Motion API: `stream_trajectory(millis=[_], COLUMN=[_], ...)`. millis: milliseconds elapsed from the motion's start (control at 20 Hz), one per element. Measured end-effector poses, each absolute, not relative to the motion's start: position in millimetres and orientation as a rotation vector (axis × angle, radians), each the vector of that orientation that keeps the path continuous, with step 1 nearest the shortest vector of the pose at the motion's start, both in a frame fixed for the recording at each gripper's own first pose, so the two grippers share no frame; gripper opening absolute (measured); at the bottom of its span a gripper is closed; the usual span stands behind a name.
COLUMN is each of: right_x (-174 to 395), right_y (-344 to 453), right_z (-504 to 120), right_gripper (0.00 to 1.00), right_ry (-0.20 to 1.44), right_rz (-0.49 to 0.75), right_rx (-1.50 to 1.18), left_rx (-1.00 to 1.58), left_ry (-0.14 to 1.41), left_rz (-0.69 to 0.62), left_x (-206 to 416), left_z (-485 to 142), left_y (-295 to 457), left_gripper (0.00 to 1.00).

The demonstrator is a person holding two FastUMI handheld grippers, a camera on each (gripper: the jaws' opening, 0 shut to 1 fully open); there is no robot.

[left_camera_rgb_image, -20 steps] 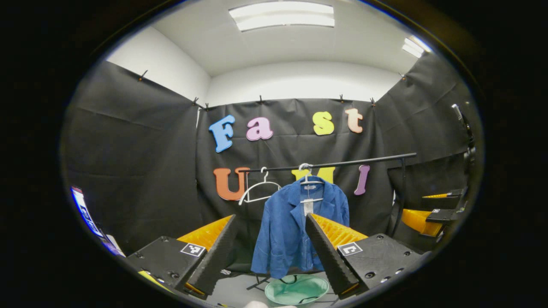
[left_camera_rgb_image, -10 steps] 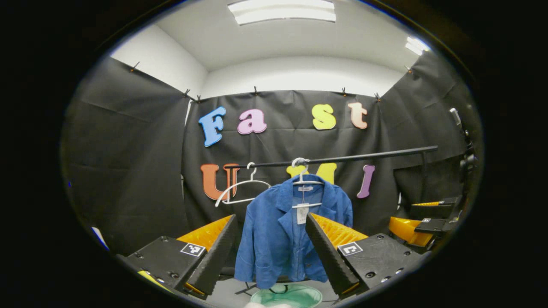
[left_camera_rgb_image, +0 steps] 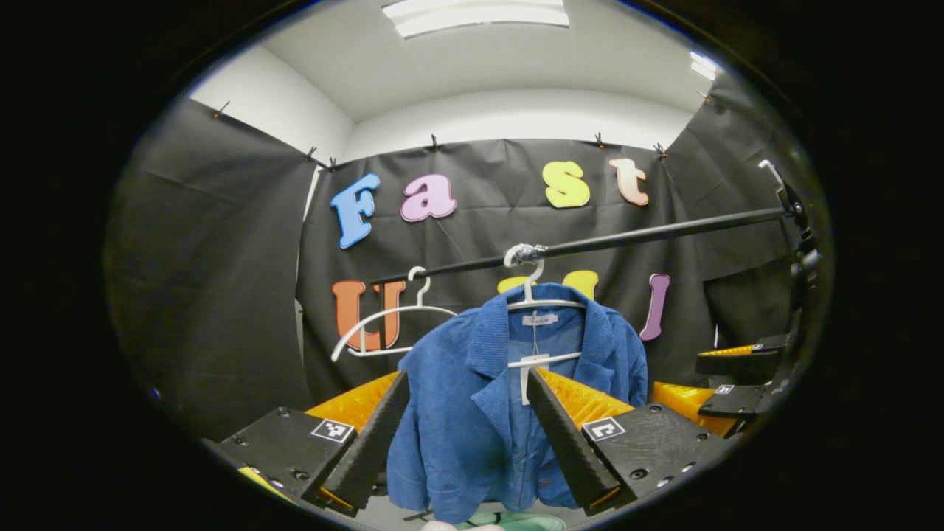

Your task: Grasp the clothes on the hanger with both hands and then place them into the laundry hamper below.

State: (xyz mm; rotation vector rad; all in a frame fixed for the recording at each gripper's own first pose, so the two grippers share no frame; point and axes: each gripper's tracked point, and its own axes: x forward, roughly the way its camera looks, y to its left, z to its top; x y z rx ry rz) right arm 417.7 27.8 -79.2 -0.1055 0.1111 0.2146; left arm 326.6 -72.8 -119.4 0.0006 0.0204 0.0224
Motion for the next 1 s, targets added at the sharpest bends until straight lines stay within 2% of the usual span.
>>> stream_trajectory(millis=[450, 600, 650, 800, 850, 1000], right_x=[515, 532, 536, 548, 552, 563], right_y=[49, 54, 56, 62, 64, 64], right_z=[-84, -87, -88, -92, -95, -105], right_gripper=[0.99, 0.99, 0.99, 0.99, 0.99, 0.93], right_ry=[0.134, 0.147, 0.148, 0.153, 0.166, 0.198], right_rz=[0.293, 0.314, 0.318, 0.33, 0.334, 0.333], right_rx=[-0.064, -0.064, -0.062, -0.045, -0.036, -0.016], left_rx=[0.016, 0.015, 0.024, 0.031, 0.021, 0.015], left_ry=[0.082, 0.09, 0.095, 0.113, 0.128, 0.146], left_rz=[0.062, 0.064, 0.06, 0.062, 0.068, 0.093], left_x=[412, 429, 434, 445, 446, 446], left_z=[-164, -172, -175, -185, -191, -199], left_y=[-85, -89, -90, -91, -91, -90], left_gripper=[0.97, 1.0, 0.97, 1.0, 0.97, 0.95])
